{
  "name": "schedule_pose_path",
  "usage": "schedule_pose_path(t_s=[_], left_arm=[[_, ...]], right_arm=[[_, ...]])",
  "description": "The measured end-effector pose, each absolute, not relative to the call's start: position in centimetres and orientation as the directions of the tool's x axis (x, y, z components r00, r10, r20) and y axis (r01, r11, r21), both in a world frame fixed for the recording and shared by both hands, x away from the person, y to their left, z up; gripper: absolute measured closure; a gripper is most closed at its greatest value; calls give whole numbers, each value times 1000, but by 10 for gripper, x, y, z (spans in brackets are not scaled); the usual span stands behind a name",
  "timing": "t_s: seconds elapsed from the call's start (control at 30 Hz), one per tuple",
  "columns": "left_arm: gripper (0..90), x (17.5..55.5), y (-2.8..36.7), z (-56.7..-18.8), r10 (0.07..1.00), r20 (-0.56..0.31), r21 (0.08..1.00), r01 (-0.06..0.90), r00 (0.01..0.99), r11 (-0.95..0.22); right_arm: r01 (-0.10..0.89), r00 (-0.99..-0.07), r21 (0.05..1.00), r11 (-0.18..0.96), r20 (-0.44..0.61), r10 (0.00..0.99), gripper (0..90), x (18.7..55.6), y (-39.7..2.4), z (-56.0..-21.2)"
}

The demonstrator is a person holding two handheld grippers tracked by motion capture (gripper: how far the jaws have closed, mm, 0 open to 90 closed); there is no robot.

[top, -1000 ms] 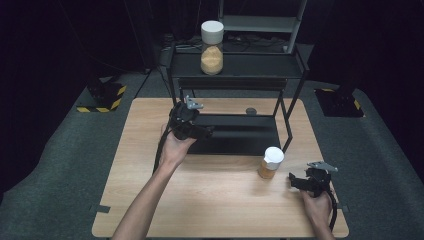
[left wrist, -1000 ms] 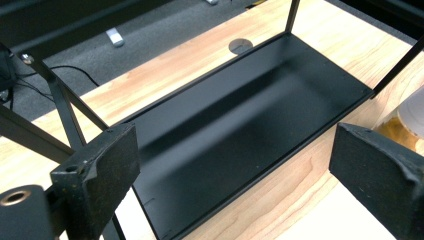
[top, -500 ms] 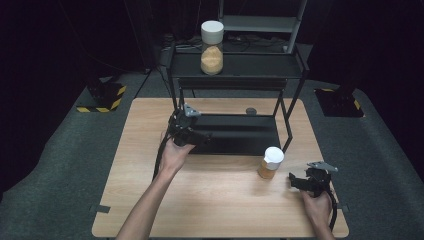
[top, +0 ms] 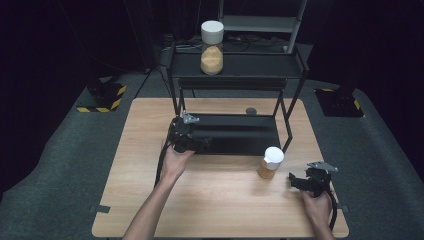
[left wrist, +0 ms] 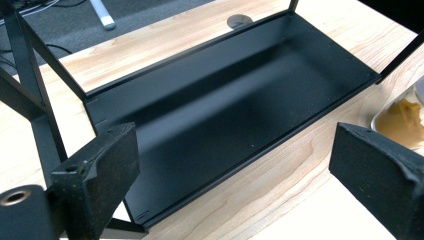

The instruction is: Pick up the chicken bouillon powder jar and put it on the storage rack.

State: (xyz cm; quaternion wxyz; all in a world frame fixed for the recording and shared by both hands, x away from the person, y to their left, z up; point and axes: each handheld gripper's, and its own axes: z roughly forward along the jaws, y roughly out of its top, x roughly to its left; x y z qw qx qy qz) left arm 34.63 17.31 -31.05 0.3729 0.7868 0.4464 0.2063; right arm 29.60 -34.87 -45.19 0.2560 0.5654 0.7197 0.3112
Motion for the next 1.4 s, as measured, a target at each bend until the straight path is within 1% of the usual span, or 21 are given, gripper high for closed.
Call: schedule_pose_path(t_s=[0.3, 0.57, 0.83, 1.03, 1.27, 1.4], left_arm=[[62, 345, 179, -319, 861, -36, 777, 556, 507, -295], [63, 343, 179, -329, 866, -35, 767, 569, 499, -297], [64, 341, 180, -347, 870, -37, 759, 580, 491, -295], [64, 339, 182, -358, 870, -64, 755, 594, 489, -278], [64, 336, 177, -372, 874, -49, 745, 601, 483, -290], [64, 336, 177, -384, 876, -63, 734, 617, 478, -284]], right_arm=[[655, -229, 737, 166, -16, 973, 54, 296, -349, -452], [655, -229, 737, 167, -16, 973, 54, 296, -349, -452], [655, -229, 737, 167, -16, 973, 54, 296, -349, -452], [655, -230, 737, 167, -17, 973, 54, 296, -349, -452], [655, -229, 737, 167, -16, 973, 54, 296, -349, -452], [655, -229, 737, 167, -16, 973, 54, 296, -349, -452]])
